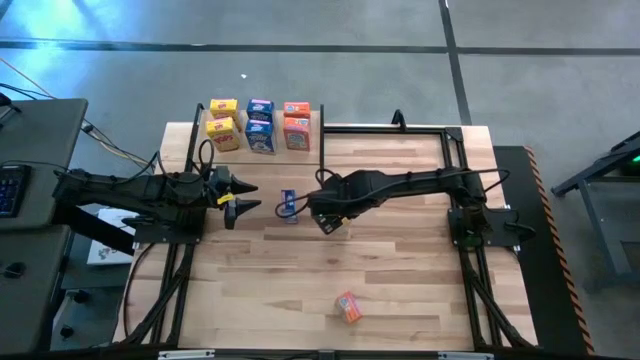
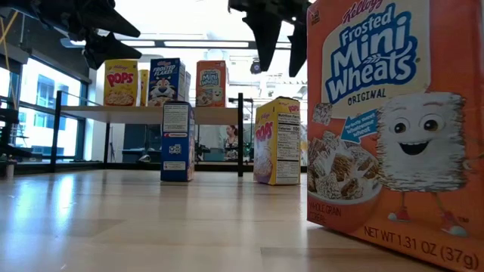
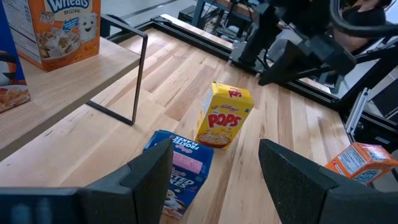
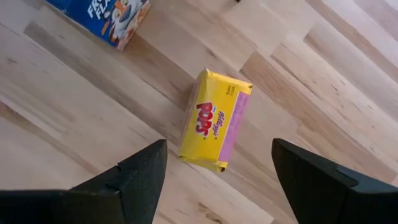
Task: Stack cereal on shelf
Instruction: Put the yellow cereal box on the shelf aligned with the other yellow cereal boxes
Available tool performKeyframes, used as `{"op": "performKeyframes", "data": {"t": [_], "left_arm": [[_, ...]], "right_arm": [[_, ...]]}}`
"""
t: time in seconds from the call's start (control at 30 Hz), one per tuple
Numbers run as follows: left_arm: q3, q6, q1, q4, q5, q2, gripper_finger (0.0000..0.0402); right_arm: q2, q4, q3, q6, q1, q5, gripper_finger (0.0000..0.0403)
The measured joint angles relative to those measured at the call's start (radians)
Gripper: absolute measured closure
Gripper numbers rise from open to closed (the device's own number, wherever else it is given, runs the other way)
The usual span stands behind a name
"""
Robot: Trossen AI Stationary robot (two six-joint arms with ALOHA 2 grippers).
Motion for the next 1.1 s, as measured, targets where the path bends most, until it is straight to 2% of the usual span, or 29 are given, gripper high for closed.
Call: {"op": "performKeyframes", "data": {"t": [0.8, 1.1], "left_arm": [[0.000, 0.000, 0.000, -0.001, 0.000, 0.000, 0.0172], [0.000, 0.000, 0.000, 0.000, 0.000, 0.000, 0.0172]], "right_arm": [[0.142, -0.017, 0.000, -0.055, -0.042, -0.046, 0.0121], [0.158, -0.020, 0.000, -0.081, -0.045, -0.061, 0.0130]]}}
